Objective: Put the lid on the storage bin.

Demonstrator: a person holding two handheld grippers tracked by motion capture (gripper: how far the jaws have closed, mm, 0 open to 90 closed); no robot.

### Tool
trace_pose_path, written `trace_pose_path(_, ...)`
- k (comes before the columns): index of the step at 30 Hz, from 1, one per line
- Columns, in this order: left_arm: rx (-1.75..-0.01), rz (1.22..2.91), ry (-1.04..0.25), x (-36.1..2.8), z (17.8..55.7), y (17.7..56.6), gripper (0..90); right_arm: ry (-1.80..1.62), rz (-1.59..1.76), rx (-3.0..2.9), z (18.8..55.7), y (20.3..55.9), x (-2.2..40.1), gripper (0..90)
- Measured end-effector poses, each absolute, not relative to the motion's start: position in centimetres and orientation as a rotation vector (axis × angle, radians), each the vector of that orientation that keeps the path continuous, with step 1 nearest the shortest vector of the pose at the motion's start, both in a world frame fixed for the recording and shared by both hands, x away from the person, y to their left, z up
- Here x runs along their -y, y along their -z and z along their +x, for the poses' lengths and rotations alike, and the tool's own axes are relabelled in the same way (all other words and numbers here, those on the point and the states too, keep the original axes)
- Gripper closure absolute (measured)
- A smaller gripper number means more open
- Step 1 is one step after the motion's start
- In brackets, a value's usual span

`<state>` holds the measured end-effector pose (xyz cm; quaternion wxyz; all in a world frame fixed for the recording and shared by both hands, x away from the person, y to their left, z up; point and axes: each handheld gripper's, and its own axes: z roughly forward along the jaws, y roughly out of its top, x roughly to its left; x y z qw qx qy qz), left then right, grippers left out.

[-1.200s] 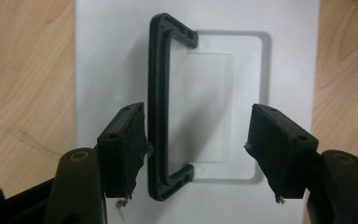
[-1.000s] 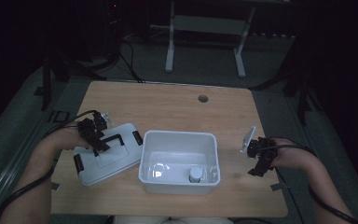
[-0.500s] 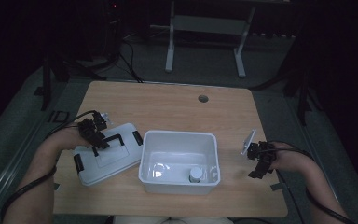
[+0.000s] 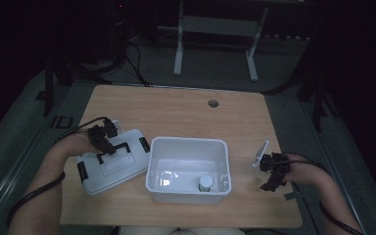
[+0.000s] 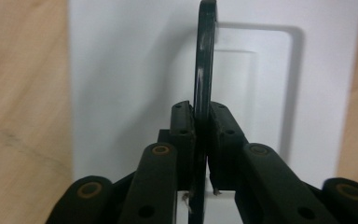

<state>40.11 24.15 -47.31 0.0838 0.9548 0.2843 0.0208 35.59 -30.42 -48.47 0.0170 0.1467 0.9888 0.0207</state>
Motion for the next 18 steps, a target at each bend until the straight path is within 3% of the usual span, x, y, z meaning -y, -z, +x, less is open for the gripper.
trace_pose_path(7,-0.820,2.857,-0.069,-24.1,39.5,46.2,83.3,-0.070,0.456,-3.084,34.9,48.9,30.8,16.5)
trace_pose_path(18,-0.721,2.848,-0.138,-25.3,36.5,39.9,83.3,-0.099,0.460,-3.069,34.3,49.2,31.2,16.6)
